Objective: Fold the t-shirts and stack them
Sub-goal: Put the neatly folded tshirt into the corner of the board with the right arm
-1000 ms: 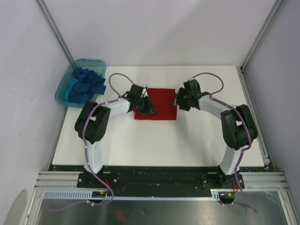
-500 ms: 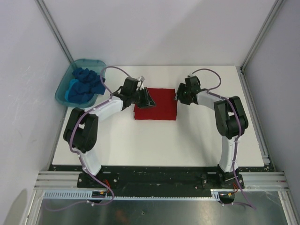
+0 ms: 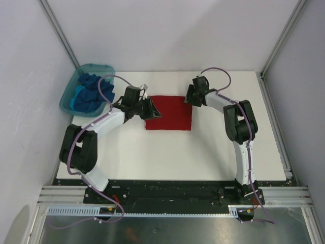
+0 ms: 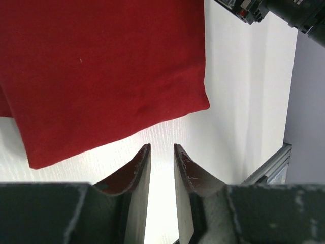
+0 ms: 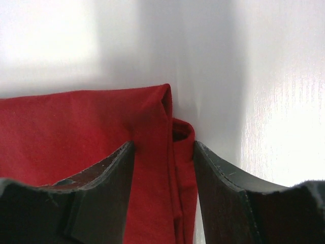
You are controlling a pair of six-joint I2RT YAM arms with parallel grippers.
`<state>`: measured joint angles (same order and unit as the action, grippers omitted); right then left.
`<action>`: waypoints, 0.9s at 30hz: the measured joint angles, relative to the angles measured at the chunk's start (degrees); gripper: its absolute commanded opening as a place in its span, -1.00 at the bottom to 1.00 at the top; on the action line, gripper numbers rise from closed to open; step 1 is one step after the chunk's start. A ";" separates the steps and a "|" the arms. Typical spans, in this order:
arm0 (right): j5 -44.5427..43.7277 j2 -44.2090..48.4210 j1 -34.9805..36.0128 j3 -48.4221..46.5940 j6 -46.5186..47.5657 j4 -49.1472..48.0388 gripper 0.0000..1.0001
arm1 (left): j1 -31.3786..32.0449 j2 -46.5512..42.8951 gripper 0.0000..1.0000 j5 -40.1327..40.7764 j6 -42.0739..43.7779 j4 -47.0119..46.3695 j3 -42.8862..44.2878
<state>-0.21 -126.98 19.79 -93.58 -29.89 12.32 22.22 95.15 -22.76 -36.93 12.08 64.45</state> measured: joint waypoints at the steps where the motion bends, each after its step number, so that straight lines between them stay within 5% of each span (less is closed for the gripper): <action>1: -0.55 -0.13 0.07 -0.48 -0.02 0.61 0.06 | -0.20 -0.35 -0.43 -0.02 0.04 0.28 -0.15; 4: -1.73 -0.55 0.37 -1.20 -0.17 1.84 -0.10 | -0.39 -1.07 -0.43 -0.09 0.24 0.70 -0.28; 11: -2.58 -1.11 0.39 -1.62 -2.29 2.75 -0.95 | -0.42 -2.51 -0.45 -0.31 0.98 1.01 -0.81; 17: -3.34 1.99 -0.42 4.76 -6.78 -1.20 -1.00 | -0.50 -5.03 -0.47 -0.02 1.36 1.66 -2.95; 27: -10.40 19.89 -3.21 28.55 -16.81 0.11 -1.00 | -0.55 -11.30 -0.51 0.02 1.66 2.62 -9.53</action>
<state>-10.61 -107.09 16.58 -65.04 -46.70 12.43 21.67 83.85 -22.74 -35.27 14.70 54.92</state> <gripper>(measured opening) 0.045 0.250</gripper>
